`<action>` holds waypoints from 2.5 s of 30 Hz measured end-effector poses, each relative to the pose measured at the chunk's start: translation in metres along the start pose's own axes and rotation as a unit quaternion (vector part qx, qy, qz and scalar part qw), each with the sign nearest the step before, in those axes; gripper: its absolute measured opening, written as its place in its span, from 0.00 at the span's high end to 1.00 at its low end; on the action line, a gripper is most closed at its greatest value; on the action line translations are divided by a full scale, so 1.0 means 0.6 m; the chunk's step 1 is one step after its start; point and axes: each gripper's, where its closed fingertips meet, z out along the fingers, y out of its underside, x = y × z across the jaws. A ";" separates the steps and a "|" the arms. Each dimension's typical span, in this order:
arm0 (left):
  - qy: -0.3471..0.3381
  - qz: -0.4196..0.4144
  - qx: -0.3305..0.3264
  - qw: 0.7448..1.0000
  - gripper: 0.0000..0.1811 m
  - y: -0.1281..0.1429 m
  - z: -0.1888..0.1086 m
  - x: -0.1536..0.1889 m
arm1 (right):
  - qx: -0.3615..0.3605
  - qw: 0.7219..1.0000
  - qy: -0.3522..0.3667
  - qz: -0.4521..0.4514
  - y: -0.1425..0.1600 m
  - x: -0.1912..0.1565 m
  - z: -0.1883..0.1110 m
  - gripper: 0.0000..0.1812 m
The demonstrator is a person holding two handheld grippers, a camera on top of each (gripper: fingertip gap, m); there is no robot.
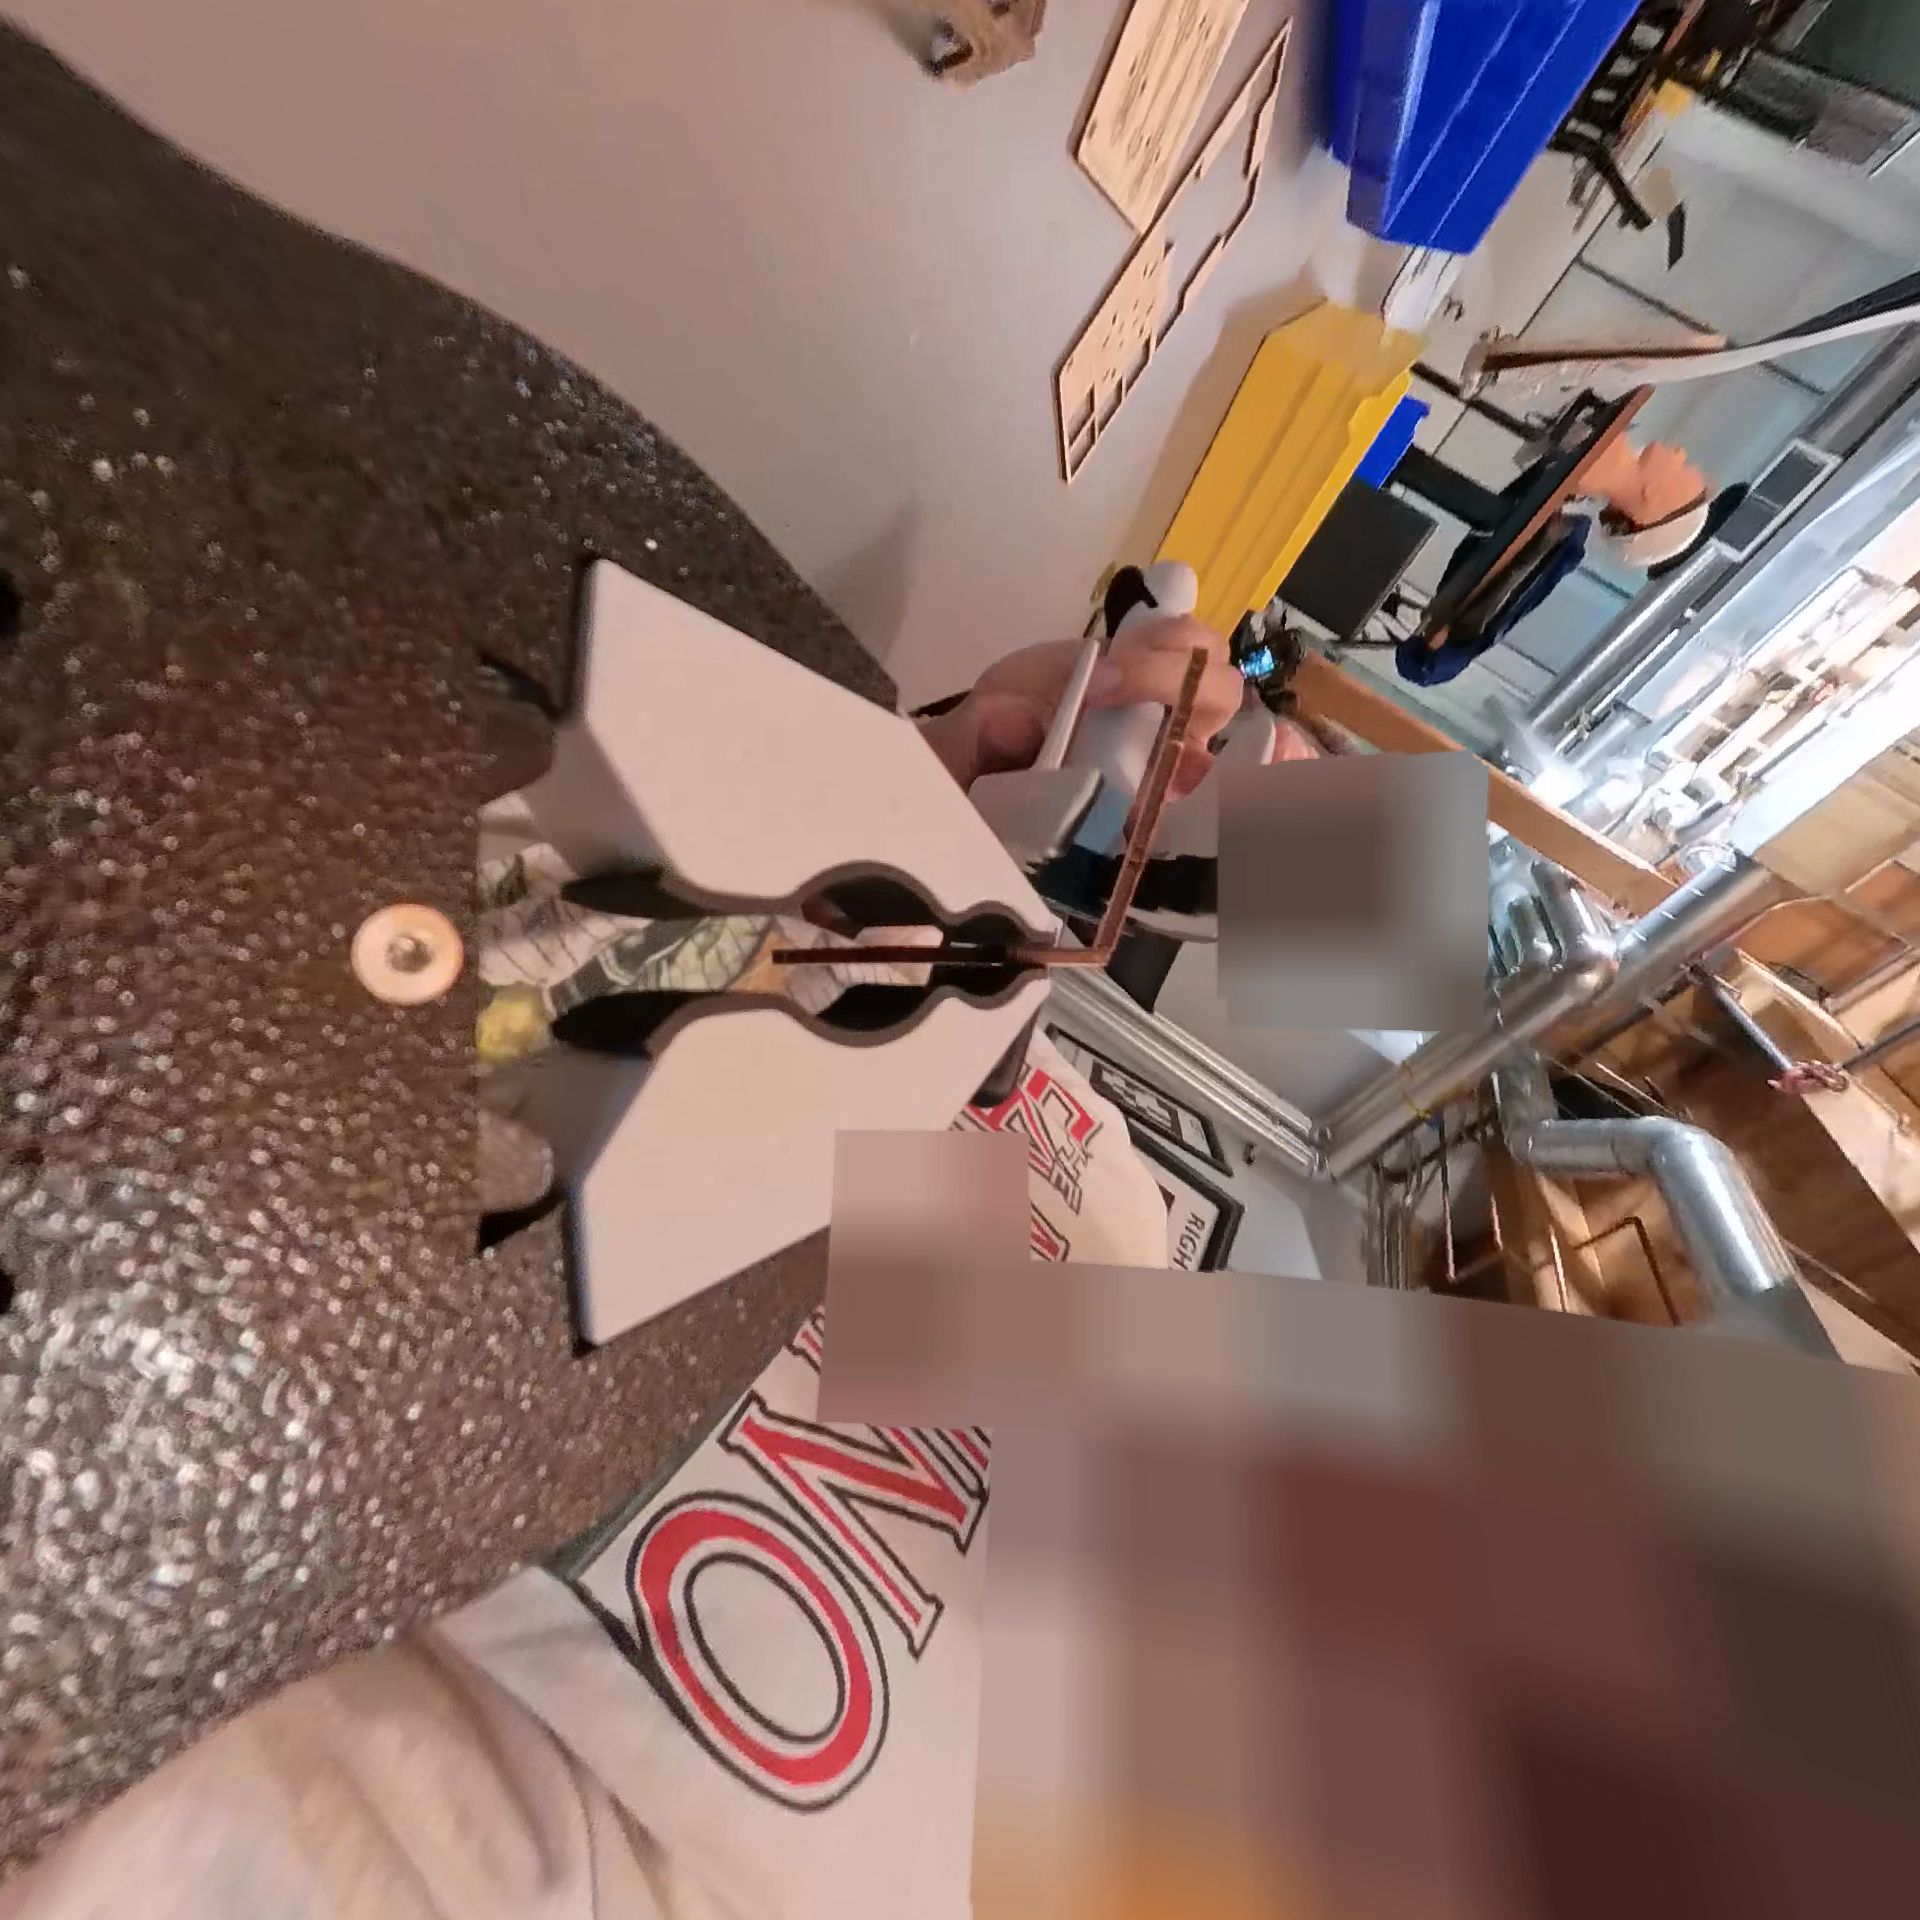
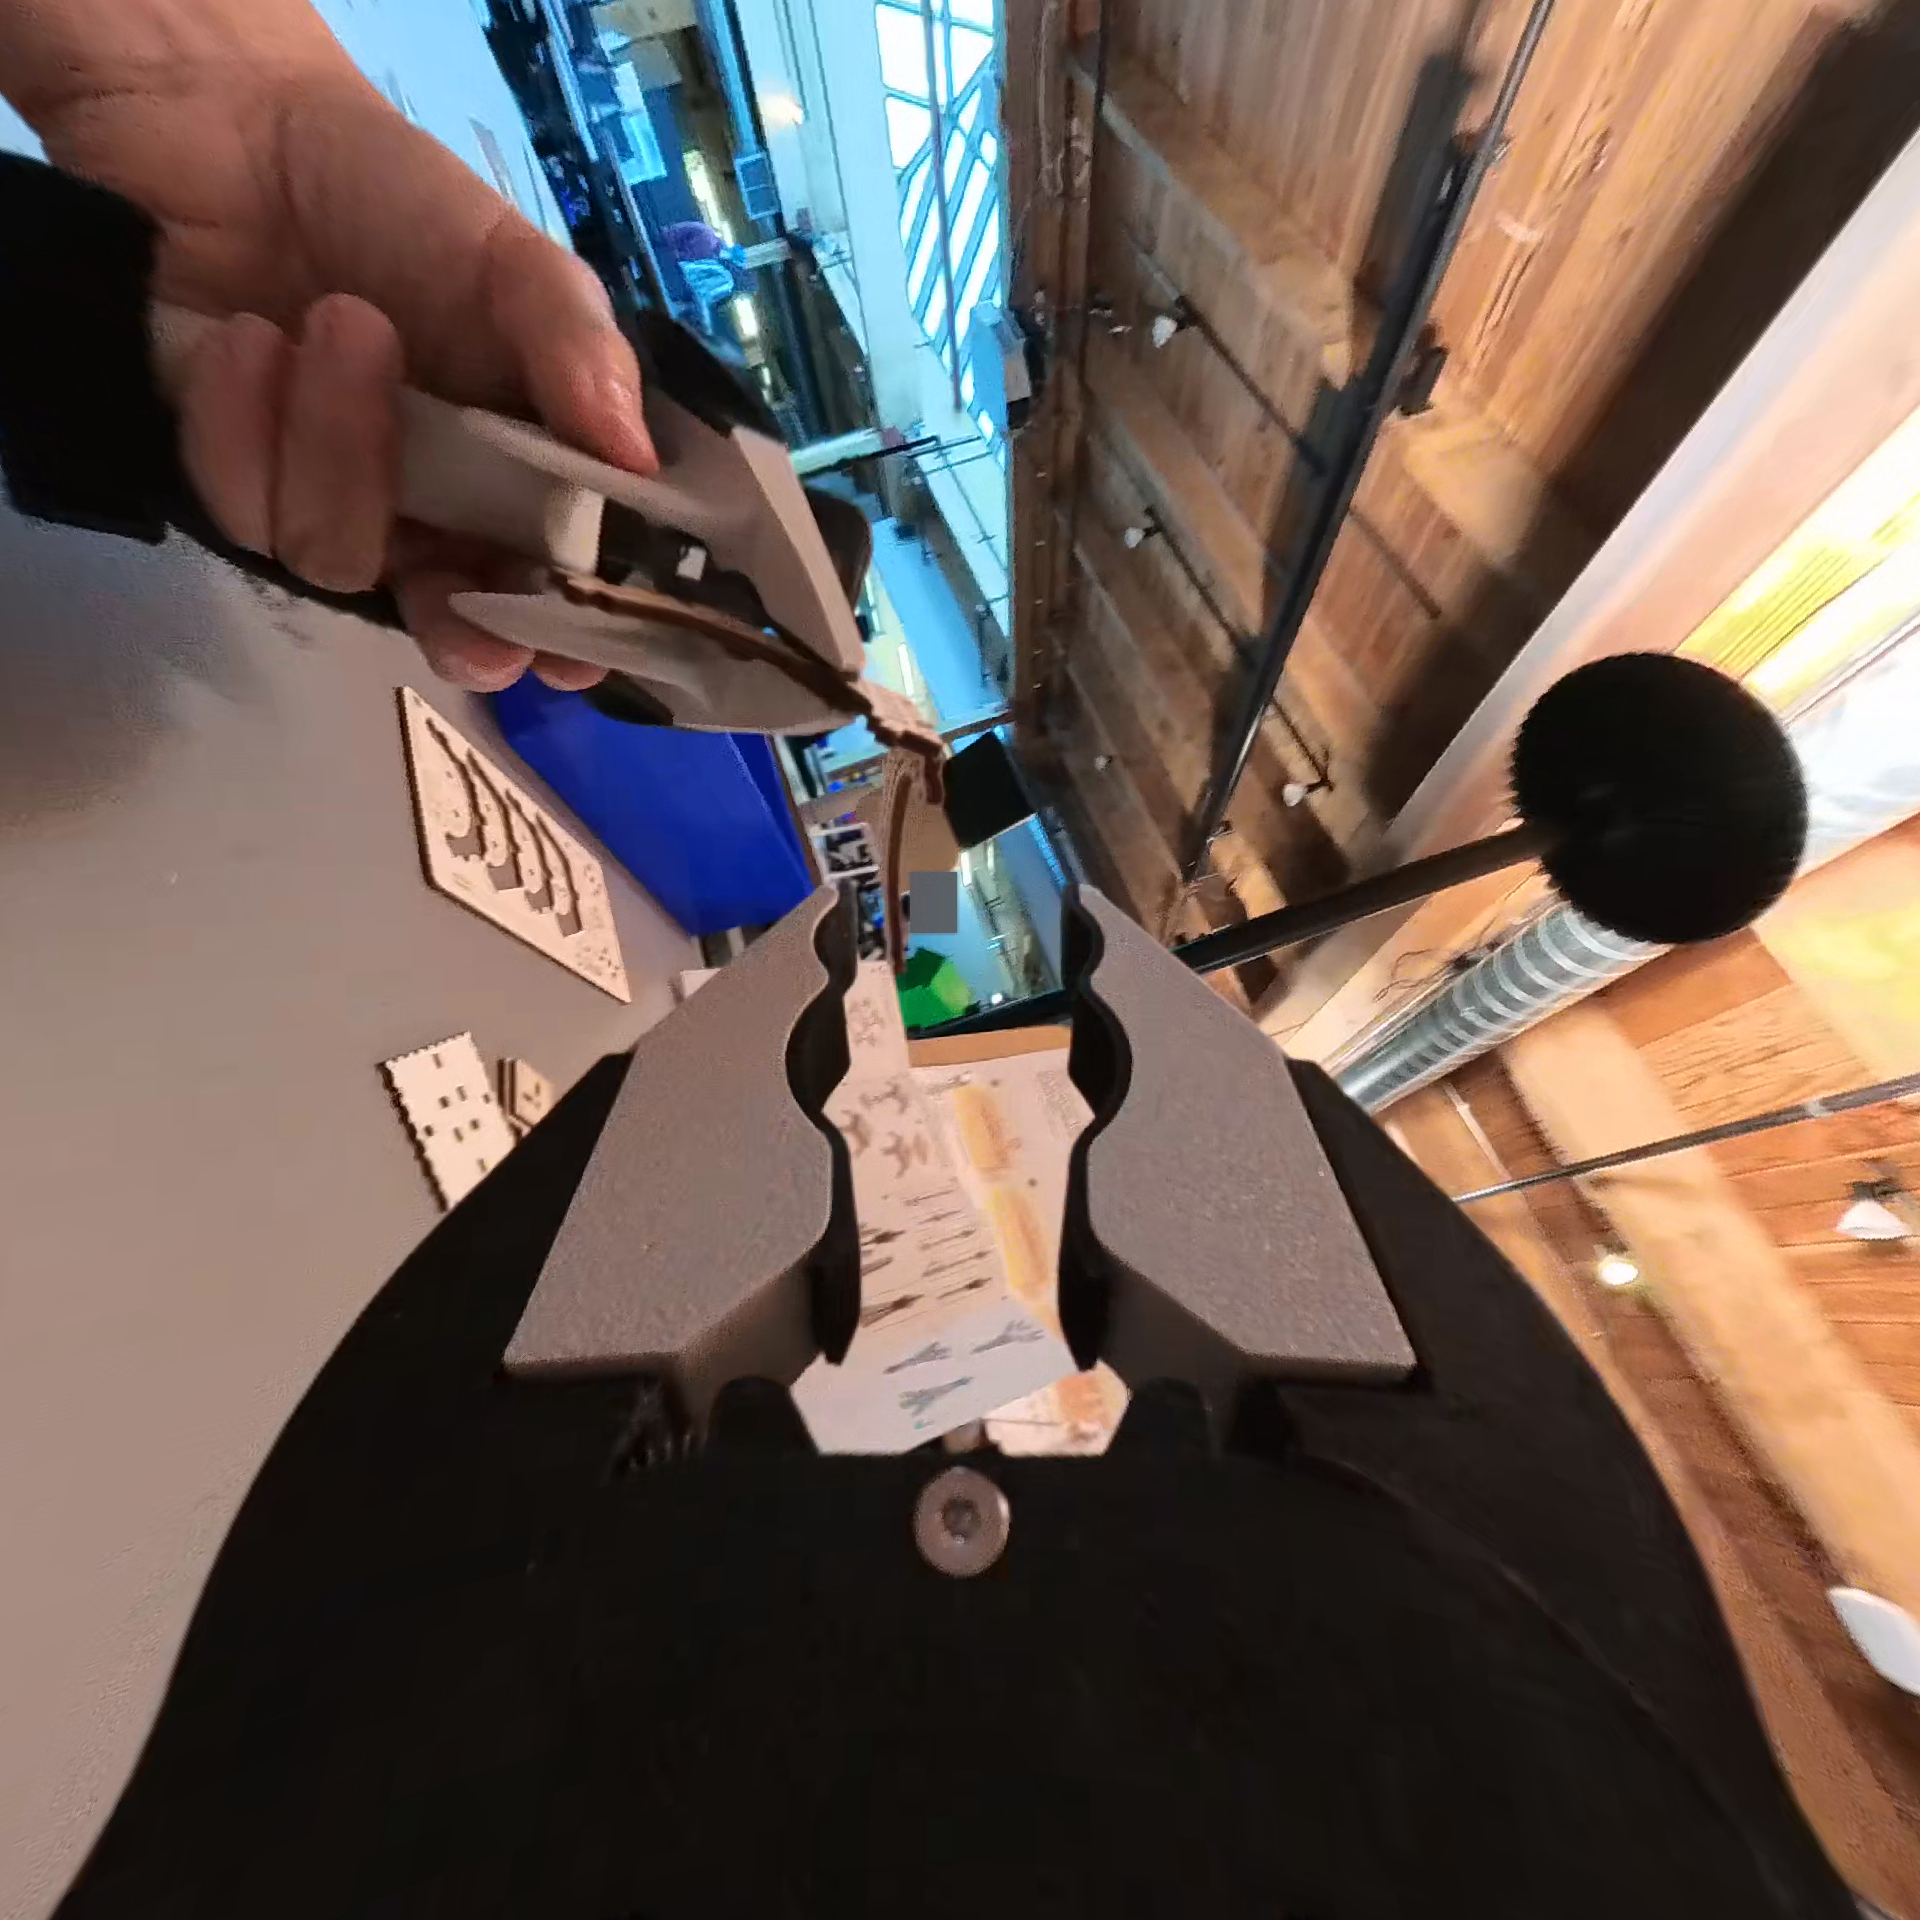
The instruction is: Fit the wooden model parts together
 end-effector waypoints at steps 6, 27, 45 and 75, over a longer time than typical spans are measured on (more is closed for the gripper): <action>0.003 -0.052 0.010 0.999 1.00 -0.008 -0.010 -0.010 | 0.024 0.999 0.008 -0.020 -0.020 -0.005 -0.002 0.81; -0.180 0.094 0.041 0.978 0.80 -0.084 -0.014 -0.013 | 0.032 0.884 0.070 0.462 0.081 0.078 -0.026 0.98; -0.285 0.386 -0.302 0.824 0.85 -0.089 0.060 -0.150 | 0.189 0.351 -0.041 0.916 0.217 0.095 -0.032 0.97; -0.114 0.657 -0.626 0.404 1.00 -0.098 0.010 -0.201 | 0.025 0.464 -0.224 0.857 0.196 0.010 -0.038 0.80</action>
